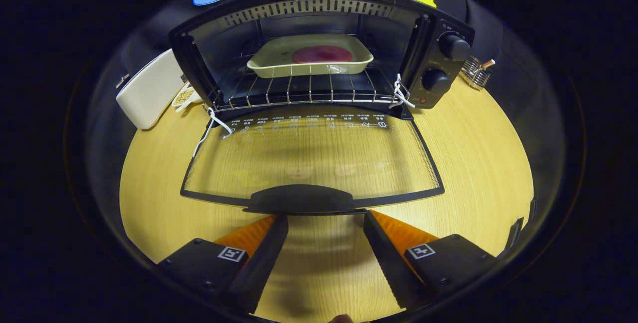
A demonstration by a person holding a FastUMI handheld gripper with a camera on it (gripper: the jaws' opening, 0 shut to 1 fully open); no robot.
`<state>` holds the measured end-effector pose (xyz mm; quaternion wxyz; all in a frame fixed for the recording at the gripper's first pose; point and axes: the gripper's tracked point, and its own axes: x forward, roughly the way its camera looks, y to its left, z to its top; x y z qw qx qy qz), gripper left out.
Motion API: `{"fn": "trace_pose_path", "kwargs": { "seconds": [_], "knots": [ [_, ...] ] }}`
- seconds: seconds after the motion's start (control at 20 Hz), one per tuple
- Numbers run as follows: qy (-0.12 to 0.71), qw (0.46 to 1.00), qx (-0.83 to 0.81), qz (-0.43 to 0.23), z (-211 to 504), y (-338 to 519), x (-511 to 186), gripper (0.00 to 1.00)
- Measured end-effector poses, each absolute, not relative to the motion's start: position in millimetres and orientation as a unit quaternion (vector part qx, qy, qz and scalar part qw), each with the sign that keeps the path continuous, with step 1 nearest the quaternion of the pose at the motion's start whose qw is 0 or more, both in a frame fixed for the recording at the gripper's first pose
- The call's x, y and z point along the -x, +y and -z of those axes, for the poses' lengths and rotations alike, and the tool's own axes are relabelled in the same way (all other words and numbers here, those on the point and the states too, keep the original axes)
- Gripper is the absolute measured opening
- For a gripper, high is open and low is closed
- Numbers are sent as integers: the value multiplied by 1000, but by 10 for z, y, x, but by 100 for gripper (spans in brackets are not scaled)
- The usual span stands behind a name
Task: Open the toaster oven, put the food inside, and close the toaster oven door.
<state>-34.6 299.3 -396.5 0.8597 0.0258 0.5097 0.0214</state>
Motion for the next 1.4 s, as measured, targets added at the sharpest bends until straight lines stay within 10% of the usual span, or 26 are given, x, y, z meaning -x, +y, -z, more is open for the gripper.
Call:
{"fn": "trace_pose_path", "kwargs": {
  "seconds": [1.4],
  "knots": [
    [327,944,-43,-27,2715,2644,-146,100]
  ]
}}
